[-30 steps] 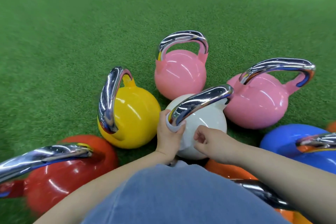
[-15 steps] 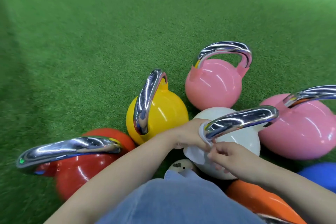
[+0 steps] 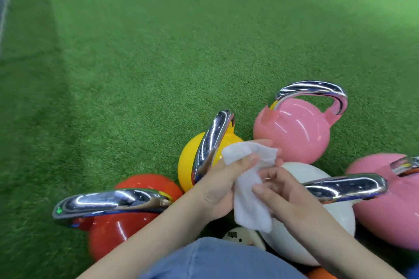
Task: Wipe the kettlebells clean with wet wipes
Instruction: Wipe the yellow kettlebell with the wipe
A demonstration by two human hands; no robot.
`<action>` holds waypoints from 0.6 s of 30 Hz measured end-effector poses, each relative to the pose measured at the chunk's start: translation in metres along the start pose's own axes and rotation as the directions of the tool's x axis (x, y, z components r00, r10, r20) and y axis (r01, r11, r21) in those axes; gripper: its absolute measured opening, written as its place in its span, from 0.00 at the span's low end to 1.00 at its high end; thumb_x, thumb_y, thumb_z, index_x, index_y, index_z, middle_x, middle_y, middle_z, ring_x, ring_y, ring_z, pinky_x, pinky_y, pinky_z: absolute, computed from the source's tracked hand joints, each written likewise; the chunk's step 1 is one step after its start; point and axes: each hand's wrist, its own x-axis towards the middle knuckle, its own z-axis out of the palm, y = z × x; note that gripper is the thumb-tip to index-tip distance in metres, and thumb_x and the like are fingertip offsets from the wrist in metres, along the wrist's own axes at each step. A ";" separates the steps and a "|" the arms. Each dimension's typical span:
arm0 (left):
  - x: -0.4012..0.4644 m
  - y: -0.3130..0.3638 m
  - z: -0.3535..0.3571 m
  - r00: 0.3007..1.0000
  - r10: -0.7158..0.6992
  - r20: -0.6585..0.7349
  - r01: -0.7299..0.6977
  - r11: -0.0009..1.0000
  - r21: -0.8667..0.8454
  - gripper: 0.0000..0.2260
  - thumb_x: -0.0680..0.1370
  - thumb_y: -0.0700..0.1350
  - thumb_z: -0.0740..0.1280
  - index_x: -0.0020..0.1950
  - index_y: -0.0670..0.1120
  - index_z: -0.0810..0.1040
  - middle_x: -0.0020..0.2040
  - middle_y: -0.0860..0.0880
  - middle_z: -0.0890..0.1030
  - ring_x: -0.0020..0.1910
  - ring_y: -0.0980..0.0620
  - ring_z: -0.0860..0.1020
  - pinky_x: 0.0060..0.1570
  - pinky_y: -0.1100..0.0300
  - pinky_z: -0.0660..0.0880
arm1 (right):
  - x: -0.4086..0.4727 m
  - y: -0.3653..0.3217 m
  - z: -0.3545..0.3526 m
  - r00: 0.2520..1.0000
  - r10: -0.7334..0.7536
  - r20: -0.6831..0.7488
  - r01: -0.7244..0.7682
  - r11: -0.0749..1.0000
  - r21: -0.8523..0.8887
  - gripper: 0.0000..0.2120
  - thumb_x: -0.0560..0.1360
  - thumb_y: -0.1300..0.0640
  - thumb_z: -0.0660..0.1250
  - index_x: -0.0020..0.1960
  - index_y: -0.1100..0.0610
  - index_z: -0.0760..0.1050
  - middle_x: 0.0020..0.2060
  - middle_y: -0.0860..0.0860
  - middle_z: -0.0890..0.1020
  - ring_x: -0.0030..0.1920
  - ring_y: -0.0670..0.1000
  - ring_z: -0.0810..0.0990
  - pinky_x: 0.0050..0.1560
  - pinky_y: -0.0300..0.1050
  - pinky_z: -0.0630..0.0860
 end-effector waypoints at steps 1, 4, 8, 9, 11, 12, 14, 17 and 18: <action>-0.001 0.008 0.000 0.998 0.053 -0.031 -0.053 0.999 0.006 0.24 0.60 0.53 0.79 0.54 0.50 0.82 0.56 0.46 0.82 0.55 0.50 0.80 0.56 0.52 0.75 | 0.003 -0.006 0.005 1.000 -0.022 -0.011 0.023 0.999 0.030 0.24 0.62 0.39 0.73 0.51 0.53 0.73 0.33 0.47 0.79 0.33 0.42 0.78 0.35 0.33 0.72; -0.004 0.033 0.004 0.973 0.162 -0.166 -0.151 0.986 0.075 0.33 0.55 0.56 0.81 0.57 0.51 0.78 0.55 0.48 0.82 0.56 0.51 0.79 0.52 0.53 0.78 | 0.012 -0.023 0.020 0.996 -0.084 0.014 0.083 0.995 0.054 0.23 0.59 0.43 0.71 0.48 0.55 0.74 0.34 0.47 0.78 0.32 0.41 0.75 0.33 0.32 0.71; -0.004 0.057 -0.001 0.882 0.331 -0.334 -0.260 0.935 0.240 0.37 0.49 0.56 0.81 0.57 0.53 0.77 0.54 0.51 0.82 0.53 0.52 0.79 0.52 0.55 0.77 | 0.027 -0.031 0.037 0.981 -0.196 0.004 0.194 0.974 0.120 0.08 0.70 0.53 0.70 0.34 0.53 0.76 0.34 0.52 0.74 0.36 0.47 0.69 0.39 0.44 0.66; -0.006 0.060 -0.005 0.856 0.363 -0.368 -0.274 0.923 0.272 0.36 0.49 0.53 0.81 0.57 0.54 0.77 0.54 0.52 0.82 0.53 0.52 0.79 0.53 0.55 0.76 | 0.032 -0.030 0.041 0.982 -0.186 -0.017 0.187 0.972 0.144 0.07 0.70 0.52 0.68 0.35 0.52 0.75 0.34 0.54 0.72 0.37 0.49 0.67 0.40 0.46 0.64; -0.011 0.069 -0.014 0.824 0.396 -0.406 -0.278 0.906 0.321 0.34 0.52 0.50 0.77 0.57 0.56 0.76 0.56 0.55 0.81 0.55 0.55 0.78 0.57 0.56 0.73 | 0.041 -0.031 0.048 0.985 -0.157 -0.065 0.167 0.963 0.210 0.06 0.68 0.50 0.64 0.37 0.51 0.75 0.35 0.54 0.71 0.38 0.51 0.66 0.41 0.50 0.63; -0.014 0.073 -0.018 0.816 0.401 -0.416 -0.270 0.901 0.339 0.35 0.50 0.52 0.78 0.57 0.57 0.76 0.58 0.56 0.79 0.58 0.55 0.77 0.60 0.56 0.72 | 0.046 -0.031 0.051 0.986 -0.138 -0.096 0.158 0.958 0.238 0.06 0.67 0.50 0.64 0.36 0.51 0.75 0.35 0.55 0.71 0.38 0.51 0.66 0.40 0.50 0.64; -0.020 0.085 -0.026 0.792 0.408 -0.454 -0.249 0.895 0.371 0.37 0.50 0.55 0.80 0.58 0.59 0.75 0.61 0.56 0.76 0.62 0.56 0.74 0.62 0.56 0.70 | 0.054 -0.032 0.055 0.982 -0.100 -0.161 0.141 0.953 0.268 0.06 0.66 0.50 0.63 0.34 0.52 0.73 0.33 0.56 0.71 0.37 0.52 0.67 0.39 0.50 0.67; -0.020 0.094 -0.036 0.744 0.406 -0.531 -0.104 0.855 0.509 0.30 0.64 0.45 0.77 0.63 0.56 0.72 0.62 0.53 0.74 0.55 0.59 0.76 0.56 0.65 0.73 | 0.066 -0.028 0.057 0.975 -0.061 -0.212 0.110 0.967 0.229 0.06 0.67 0.51 0.64 0.34 0.52 0.73 0.33 0.56 0.71 0.37 0.52 0.67 0.38 0.50 0.67; -0.019 0.095 -0.040 0.716 0.424 -0.555 -0.003 0.797 0.604 0.27 0.69 0.42 0.74 0.65 0.54 0.71 0.62 0.53 0.73 0.51 0.60 0.76 0.49 0.71 0.73 | 0.070 -0.026 0.056 0.972 -0.056 -0.228 0.105 0.972 0.211 0.07 0.70 0.53 0.65 0.35 0.52 0.73 0.33 0.56 0.71 0.36 0.52 0.67 0.37 0.50 0.68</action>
